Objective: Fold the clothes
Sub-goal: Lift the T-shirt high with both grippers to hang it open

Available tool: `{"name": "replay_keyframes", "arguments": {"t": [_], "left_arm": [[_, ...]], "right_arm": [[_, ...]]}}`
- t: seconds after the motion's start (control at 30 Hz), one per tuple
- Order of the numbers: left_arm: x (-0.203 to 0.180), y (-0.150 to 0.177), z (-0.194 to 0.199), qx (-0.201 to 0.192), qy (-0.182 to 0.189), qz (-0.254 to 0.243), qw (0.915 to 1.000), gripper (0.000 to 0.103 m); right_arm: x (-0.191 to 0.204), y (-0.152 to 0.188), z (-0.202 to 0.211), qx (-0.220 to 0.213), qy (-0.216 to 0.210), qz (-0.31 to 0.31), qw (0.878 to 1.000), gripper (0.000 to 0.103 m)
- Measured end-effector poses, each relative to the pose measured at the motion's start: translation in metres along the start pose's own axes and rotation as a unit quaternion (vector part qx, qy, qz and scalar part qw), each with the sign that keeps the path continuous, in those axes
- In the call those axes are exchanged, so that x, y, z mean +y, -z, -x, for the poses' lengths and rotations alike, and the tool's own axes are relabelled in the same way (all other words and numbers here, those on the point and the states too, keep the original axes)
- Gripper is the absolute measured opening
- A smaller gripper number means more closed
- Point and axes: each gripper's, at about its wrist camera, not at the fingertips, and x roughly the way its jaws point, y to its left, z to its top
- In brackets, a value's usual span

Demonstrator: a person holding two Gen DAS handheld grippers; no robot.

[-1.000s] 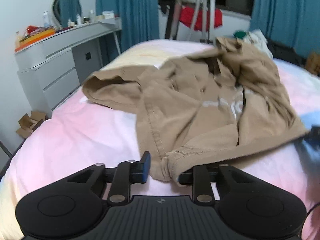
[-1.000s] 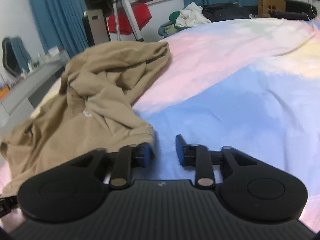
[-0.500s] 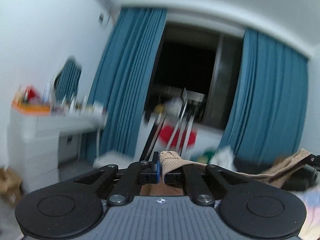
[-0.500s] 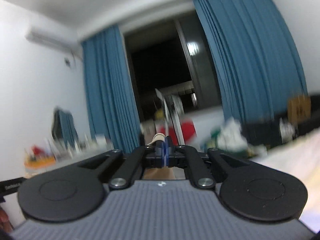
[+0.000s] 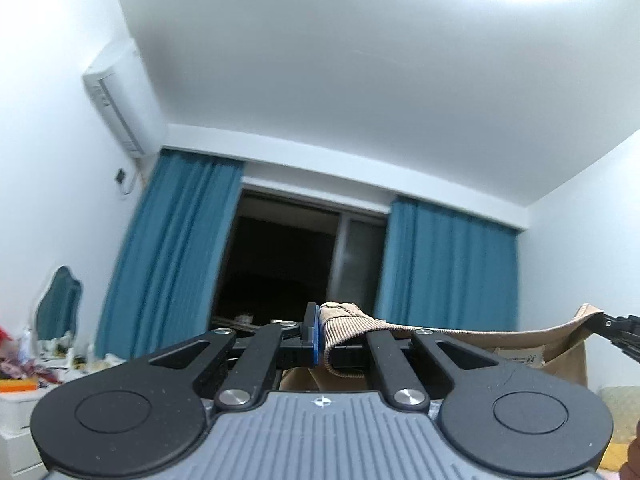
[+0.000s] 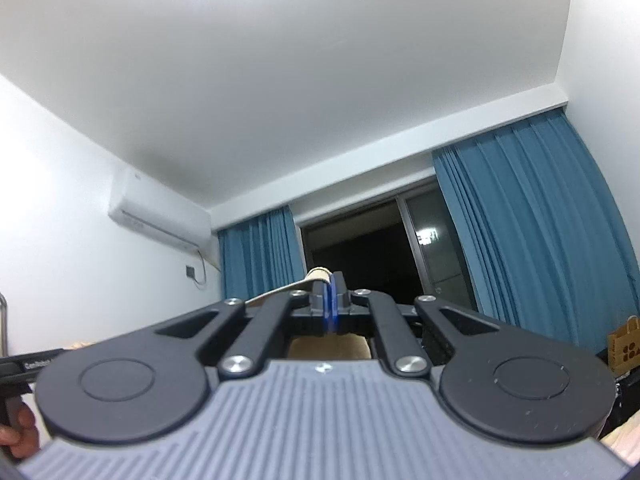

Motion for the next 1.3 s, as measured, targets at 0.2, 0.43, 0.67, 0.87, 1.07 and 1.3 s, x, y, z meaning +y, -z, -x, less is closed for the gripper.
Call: {"name": "replay_keyframes", "arguments": {"t": [0.2, 0.43, 0.67, 0.87, 1.07, 1.3], "left_arm": [[-0.007, 0.006, -0.032, 0.037, 0.025, 0.010, 0.9990, 0.004], [0.006, 0.127, -0.168, 0.144, -0.001, 0.036, 0.9890, 0.004], [0.023, 0.305, -0.338, 0.213, -0.030, 0.012, 0.9764, 0.004], [0.055, 0.465, -0.400, 0.298, -0.061, 0.005, 0.9527, 0.004], [0.088, 0.626, -0.460, 0.380, -0.092, -0.001, 0.9205, 0.004], [0.114, 0.766, -0.510, 0.445, -0.111, -0.021, 0.8882, 0.007]], "right_arm": [[-0.019, 0.012, 0.000, 0.018, 0.010, -0.002, 1.000, 0.005], [-0.070, 0.110, -0.059, 0.097, 0.065, -0.016, 0.993, 0.005], [-0.179, 0.279, -0.152, 0.171, 0.134, -0.035, 0.976, 0.005], [-0.280, 0.472, -0.213, 0.251, 0.191, -0.021, 0.949, 0.005], [-0.342, 0.635, -0.245, 0.374, 0.208, 0.007, 0.904, 0.005], [-0.359, 0.696, -0.262, 0.457, 0.199, -0.025, 0.866, 0.009]]}}
